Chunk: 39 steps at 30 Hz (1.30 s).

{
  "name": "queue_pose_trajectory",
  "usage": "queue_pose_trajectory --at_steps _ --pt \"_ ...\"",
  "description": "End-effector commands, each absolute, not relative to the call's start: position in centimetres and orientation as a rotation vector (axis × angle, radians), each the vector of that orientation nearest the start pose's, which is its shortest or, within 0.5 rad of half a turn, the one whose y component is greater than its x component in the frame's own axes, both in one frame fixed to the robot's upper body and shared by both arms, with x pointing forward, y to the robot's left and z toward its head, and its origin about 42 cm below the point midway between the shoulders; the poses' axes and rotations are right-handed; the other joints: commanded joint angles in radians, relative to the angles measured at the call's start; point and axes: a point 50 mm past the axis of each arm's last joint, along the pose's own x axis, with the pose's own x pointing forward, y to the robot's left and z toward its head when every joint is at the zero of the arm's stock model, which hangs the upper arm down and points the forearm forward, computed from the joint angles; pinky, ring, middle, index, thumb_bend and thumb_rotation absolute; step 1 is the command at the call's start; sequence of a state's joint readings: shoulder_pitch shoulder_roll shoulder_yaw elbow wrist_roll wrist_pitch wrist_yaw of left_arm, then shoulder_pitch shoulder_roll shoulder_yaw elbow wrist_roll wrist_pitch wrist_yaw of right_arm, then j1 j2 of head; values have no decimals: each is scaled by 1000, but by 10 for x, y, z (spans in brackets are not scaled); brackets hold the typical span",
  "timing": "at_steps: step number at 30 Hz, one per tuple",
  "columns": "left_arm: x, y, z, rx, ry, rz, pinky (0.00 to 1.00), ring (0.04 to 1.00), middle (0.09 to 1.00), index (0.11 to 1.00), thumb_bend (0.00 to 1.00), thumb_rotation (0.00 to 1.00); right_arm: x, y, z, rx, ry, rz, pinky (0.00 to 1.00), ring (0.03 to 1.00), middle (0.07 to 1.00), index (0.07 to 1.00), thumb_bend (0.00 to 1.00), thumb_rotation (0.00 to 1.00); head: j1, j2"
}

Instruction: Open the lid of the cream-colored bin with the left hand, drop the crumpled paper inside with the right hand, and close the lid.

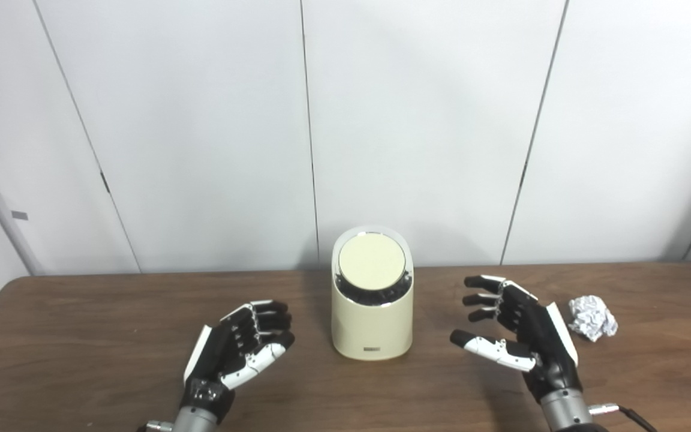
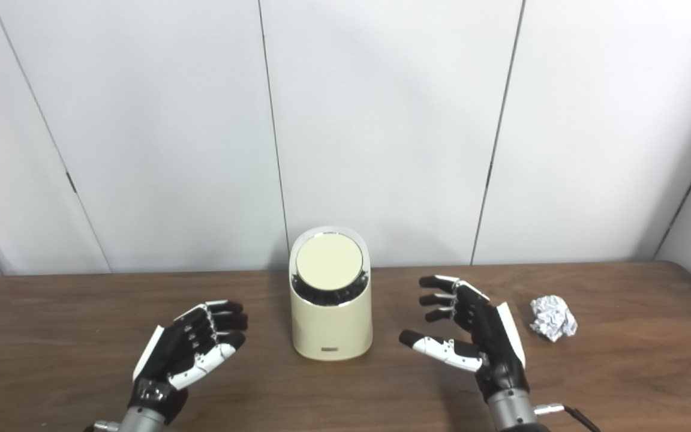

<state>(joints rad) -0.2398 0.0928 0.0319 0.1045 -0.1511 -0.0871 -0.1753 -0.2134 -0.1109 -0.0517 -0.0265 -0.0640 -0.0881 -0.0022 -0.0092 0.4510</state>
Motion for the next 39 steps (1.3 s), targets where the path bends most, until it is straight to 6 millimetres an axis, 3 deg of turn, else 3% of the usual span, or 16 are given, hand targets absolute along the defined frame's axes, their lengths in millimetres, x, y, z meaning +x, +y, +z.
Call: queue_pose_trajectory --at_steps 1,4,5,7,9,11,12,16,19,23,25,30,35,39 --pt "367 221 170 -90 -290 -210 448 745 912 808 660 119 350 -241 192 -157 -393 -2 426 608 769 709 767 238 -1 0" --pt "367 221 170 -94 -296 -201 380 702 920 881 653 107 351 -242 190 -148 -395 4 429 568 752 748 756 216 0 0" --pt "367 221 170 -86 -301 -198 466 643 859 894 668 124 351 -242 190 -149 -398 6 473 555 711 762 743 193 0 0" --pt "367 221 170 -66 -312 -195 543 592 779 906 673 125 351 -242 191 -152 -399 2 496 557 671 757 739 182 -2 1" --pt "367 221 170 -39 -320 -190 622 605 631 894 666 153 350 -240 193 -165 -401 -8 523 618 658 659 762 212 -1 1" --pt "367 221 170 -4 -322 -183 663 625 581 862 662 170 349 -240 195 -172 -401 -15 542 647 669 616 773 228 -1 1" --pt "367 221 171 28 -327 -177 668 652 609 760 665 205 350 -240 194 -175 -404 -16 532 639 678 652 763 227 -1 1" --pt "368 222 171 74 -331 -169 621 723 736 665 703 273 351 -241 191 -144 -407 -7 522 603 646 734 756 190 -1 1" --pt "367 221 171 31 -321 -170 590 747 790 732 740 249 352 -241 190 -137 -407 0 513 586 649 755 752 179 -1 0" --pt "367 221 171 16 -317 -170 584 751 799 764 750 238 352 -241 189 -141 -405 2 510 583 652 753 751 183 -1 -1" --pt "367 221 170 10 -315 -171 603 770 811 828 749 247 352 -240 189 -148 -402 1 490 575 670 742 757 195 -1 -1" --pt "367 221 170 11 -316 -170 608 775 814 845 749 249 351 -240 189 -157 -401 1 484 573 675 739 759 198 -2 -1" --pt "368 199 194 169 -431 -67 739 815 826 864 780 256 355 -243 187 -156 -393 -2 491 588 697 745 762 227 8 -9" --pt "376 193 210 173 -464 -55 755 832 840 874 765 249 356 -242 186 -166 -395 -12 496 578 687 736 758 211 9 -14"
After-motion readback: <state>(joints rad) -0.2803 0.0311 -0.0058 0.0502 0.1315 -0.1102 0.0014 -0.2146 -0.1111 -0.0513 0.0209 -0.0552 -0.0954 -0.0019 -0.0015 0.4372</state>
